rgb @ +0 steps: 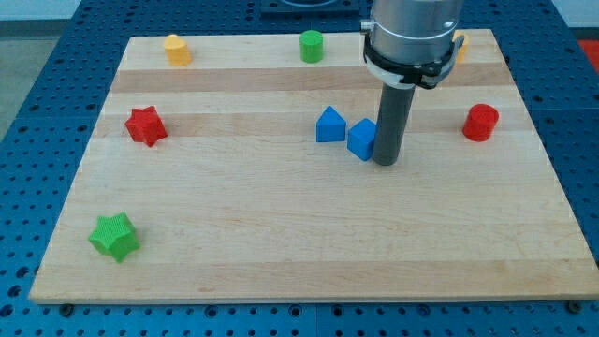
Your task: Slide the red circle above the blue triangle and blue cube
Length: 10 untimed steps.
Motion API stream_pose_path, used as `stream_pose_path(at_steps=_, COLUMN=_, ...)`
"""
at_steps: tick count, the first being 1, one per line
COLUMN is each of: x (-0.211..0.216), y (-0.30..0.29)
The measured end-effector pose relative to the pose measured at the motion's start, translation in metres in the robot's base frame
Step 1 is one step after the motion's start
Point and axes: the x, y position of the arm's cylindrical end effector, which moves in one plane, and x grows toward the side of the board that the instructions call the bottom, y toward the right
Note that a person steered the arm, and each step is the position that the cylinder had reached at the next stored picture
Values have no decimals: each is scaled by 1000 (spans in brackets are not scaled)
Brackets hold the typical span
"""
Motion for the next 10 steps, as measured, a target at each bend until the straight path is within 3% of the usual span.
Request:
stream_pose_path(at_steps=4, x=-2, y=146)
stream_pose_path(at_steps=7, x=-51, y=151)
stream_pose_path(at_steps=10, x=-71, y=152)
